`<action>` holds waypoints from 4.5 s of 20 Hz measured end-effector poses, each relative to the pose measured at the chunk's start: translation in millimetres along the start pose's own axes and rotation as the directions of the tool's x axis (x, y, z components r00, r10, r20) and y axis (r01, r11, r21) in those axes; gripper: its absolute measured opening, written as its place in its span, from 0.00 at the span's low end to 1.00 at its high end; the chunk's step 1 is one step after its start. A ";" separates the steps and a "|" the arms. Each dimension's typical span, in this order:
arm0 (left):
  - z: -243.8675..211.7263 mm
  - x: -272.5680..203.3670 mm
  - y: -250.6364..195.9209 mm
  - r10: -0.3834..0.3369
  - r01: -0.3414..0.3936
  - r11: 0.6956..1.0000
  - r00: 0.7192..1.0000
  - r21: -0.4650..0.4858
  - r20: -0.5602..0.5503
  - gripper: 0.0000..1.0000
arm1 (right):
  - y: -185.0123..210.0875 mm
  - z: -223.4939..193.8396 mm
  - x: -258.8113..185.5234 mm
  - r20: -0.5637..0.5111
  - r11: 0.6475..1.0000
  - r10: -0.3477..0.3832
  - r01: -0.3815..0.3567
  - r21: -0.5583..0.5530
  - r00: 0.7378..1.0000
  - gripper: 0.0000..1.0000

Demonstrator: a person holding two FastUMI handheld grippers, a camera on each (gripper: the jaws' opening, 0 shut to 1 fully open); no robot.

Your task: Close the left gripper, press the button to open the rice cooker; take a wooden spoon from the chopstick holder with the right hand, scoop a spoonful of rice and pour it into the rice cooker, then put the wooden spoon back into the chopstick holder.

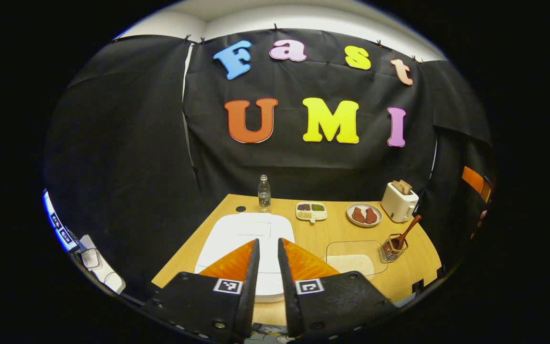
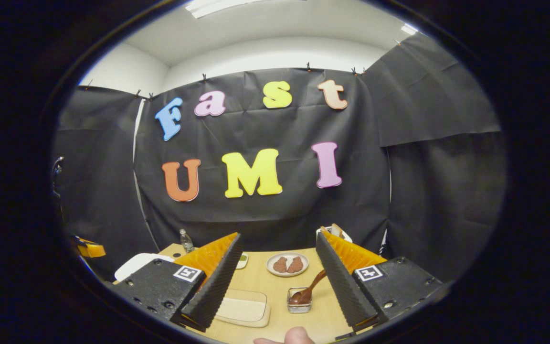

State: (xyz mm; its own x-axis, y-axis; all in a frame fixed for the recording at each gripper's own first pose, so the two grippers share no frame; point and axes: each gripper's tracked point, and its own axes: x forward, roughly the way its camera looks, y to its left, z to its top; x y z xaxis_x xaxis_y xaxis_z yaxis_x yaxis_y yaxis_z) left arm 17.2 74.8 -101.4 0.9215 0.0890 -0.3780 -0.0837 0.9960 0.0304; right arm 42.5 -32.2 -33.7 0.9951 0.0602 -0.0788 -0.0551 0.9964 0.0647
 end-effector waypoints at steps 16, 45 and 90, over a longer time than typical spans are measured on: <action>-75.6 87.0 34.8 -0.085 0.053 0.993 0.948 -0.109 -0.308 0.00 | -9.4 -31.3 11.8 -0.075 0.998 -0.051 0.049 -0.035 0.996 1.00; -124.2 116.5 48.1 -0.104 0.027 0.984 0.894 -0.178 -0.436 0.00 | 0.0 -49.8 23.2 -0.117 0.999 -0.051 0.049 -0.018 0.992 1.00; 86.7 12.9 -47.0 0.138 -0.124 0.990 0.947 -0.066 0.290 0.96 | -113.7 -242.1 147.0 -0.410 0.994 0.023 0.021 0.104 0.912 0.94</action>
State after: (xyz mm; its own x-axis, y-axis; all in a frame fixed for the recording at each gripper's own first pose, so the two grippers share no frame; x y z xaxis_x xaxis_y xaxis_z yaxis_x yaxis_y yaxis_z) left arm 65.9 29.4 -27.5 0.9711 0.2230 -0.0849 -0.2224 0.9748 0.0164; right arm 175.1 -122.1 -293.4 0.8721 0.1029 -0.4785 -0.0250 0.9858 0.1663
